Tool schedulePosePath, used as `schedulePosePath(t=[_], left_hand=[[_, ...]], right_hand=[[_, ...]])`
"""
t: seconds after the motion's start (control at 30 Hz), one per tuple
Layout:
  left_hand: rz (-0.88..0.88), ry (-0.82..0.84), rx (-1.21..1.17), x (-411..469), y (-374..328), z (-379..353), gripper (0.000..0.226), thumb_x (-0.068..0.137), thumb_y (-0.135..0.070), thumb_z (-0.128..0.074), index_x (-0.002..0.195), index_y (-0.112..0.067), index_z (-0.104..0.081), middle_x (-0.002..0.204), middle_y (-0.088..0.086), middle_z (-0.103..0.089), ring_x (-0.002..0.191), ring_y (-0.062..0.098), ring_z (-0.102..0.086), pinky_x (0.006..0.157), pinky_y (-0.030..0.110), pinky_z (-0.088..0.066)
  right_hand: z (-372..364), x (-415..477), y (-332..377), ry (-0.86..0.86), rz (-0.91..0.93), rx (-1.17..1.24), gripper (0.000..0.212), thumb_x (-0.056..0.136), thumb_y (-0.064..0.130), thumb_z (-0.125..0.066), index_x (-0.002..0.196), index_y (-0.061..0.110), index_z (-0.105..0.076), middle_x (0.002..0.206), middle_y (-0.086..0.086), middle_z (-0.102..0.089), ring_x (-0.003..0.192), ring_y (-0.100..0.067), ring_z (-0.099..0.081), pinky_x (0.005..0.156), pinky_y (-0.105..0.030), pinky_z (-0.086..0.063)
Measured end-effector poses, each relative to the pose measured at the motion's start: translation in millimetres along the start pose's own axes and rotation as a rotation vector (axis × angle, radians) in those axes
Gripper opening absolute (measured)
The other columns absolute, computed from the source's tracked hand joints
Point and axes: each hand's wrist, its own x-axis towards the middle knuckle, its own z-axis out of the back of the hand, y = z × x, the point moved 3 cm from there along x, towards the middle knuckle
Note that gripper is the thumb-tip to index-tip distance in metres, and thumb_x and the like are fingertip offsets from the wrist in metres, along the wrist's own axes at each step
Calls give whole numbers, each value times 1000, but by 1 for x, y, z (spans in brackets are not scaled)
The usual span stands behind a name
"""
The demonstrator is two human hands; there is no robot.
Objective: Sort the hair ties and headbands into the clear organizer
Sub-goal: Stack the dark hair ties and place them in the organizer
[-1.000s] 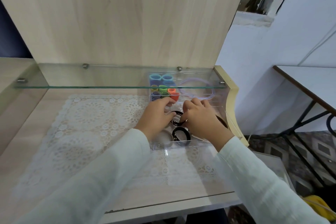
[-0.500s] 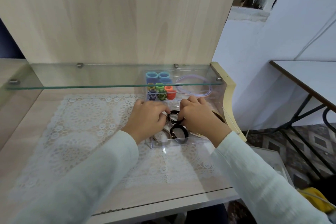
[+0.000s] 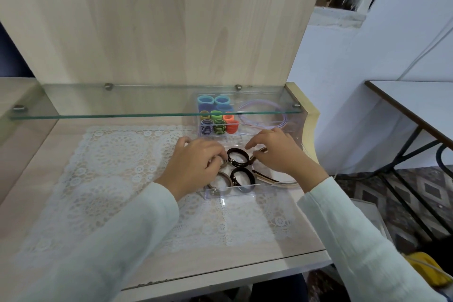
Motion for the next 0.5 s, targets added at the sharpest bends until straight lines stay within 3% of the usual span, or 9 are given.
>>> schedulePosePath(t=[0.1, 0.2, 0.37, 0.5], left_hand=[[-36, 32, 19, -2, -4, -2, 36, 89, -33, -35, 95, -36, -70, 116, -25, -63, 115, -2, -49, 95, 28, -15], [-45, 38, 54, -3, -6, -4, 39, 89, -35, -35, 98, -37, -72, 122, -24, -60, 119, 0, -47, 96, 28, -14], [-62, 31, 26, -5, -7, -8, 47, 85, -43, -26, 98, -42, -72, 125, -22, -57, 123, 4, -44, 101, 31, -16], [-112, 32, -29, -8, -9, -9, 35, 88, -39, -37, 97, -43, -71, 124, -20, -55, 123, 5, -43, 105, 37, -23]], right_hand=[[-8, 0, 1, 18, -7, 31, 32, 87, 25, -61, 114, 41, -64, 124, 14, -62, 117, -18, -51, 104, -44, -36], [-10, -6, 4, 27, 15, 13, 37, 85, 25, -63, 116, 46, -62, 125, 15, -60, 119, -18, -42, 103, -46, -33], [-10, -10, 5, 24, 82, -58, 26, 88, 32, -65, 109, 47, -65, 129, 14, -52, 122, -17, -36, 99, -38, -29], [-11, -10, 8, 15, 129, -107, 20, 89, 35, -65, 107, 43, -67, 133, 9, -47, 125, -19, -33, 99, -36, -27]])
